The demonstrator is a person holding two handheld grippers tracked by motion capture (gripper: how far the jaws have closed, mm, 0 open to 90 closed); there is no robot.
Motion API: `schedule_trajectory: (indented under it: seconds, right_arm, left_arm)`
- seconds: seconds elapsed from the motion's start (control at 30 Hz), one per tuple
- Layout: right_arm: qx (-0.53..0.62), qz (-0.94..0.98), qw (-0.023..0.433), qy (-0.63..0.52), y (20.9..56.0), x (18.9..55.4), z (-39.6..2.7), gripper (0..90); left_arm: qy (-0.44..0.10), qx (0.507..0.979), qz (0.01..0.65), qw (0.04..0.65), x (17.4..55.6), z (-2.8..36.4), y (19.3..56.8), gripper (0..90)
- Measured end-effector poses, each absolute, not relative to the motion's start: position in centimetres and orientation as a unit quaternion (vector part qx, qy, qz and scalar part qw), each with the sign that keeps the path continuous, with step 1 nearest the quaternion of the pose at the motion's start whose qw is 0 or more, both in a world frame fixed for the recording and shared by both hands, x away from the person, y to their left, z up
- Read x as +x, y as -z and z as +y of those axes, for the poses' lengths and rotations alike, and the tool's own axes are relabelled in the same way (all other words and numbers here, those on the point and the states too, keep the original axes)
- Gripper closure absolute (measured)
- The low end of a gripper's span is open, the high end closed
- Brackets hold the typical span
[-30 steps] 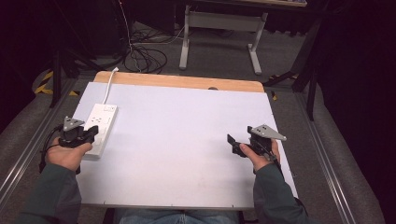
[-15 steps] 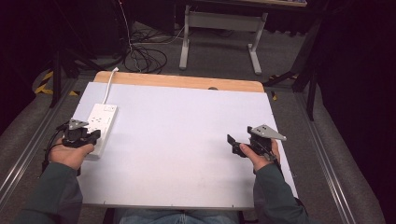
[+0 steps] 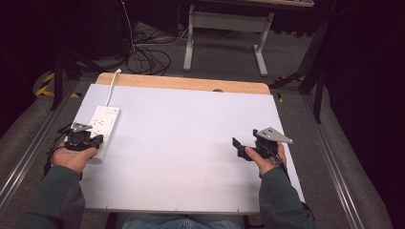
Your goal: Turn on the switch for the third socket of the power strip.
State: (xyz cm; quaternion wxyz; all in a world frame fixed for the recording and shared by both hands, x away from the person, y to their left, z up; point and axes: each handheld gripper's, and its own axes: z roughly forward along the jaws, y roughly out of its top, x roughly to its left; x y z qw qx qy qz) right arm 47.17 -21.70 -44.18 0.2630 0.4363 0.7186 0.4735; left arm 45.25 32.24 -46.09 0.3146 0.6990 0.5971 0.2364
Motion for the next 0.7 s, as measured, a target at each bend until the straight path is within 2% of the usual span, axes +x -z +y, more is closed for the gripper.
schedule_trajectory:
  seconds: [0.7]
  right_arm:
    - [0.436, 0.719, 0.263, -0.472, 44.17, 47.16, -21.69, 11.9]
  left_arm:
    - [-0.237, 0.704, 0.595, 0.307, 45.23, 32.13, 46.39, 90.0]
